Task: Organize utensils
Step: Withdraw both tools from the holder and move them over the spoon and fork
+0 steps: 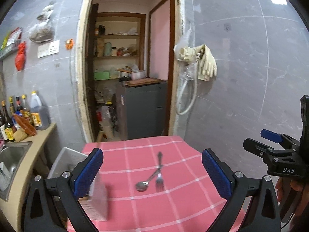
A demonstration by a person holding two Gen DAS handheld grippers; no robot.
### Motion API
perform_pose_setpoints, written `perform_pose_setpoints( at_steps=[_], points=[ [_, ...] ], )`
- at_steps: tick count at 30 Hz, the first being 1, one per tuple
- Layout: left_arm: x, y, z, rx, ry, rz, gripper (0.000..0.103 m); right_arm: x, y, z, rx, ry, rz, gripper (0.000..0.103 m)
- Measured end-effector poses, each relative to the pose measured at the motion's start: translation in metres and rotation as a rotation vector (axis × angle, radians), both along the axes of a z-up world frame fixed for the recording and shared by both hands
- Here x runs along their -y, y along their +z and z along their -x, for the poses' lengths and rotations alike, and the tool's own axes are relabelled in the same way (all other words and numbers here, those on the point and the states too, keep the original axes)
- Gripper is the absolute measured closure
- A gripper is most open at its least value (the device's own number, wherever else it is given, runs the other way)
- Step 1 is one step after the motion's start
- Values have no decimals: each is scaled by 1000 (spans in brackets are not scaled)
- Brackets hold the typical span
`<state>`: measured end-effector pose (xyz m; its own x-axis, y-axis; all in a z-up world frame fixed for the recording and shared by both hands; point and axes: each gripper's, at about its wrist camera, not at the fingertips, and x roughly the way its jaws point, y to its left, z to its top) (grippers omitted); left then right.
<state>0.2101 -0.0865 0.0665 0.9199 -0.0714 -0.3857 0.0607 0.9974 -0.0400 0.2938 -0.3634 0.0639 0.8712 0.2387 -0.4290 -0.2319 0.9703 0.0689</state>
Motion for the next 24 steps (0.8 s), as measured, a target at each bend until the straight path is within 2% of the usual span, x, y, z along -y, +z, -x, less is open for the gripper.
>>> perform_pose_setpoints(
  at_steps=[7,12,16,24],
  points=[
    [25,-25,-21,-88,-22,15,0,30,-22,-14,-60,-12,-15,1],
    [30,-49,-40,-164,-50,36,0,46,-53,-35,-149,5,-50,1],
    [24,-75,-60,-249,-8,56,0,53,-81,-55,-227,36,-89,1],
    [3,-125,-86,-353,118,119,0,40,-132,-104,-357,150,-153,2]
  ],
)
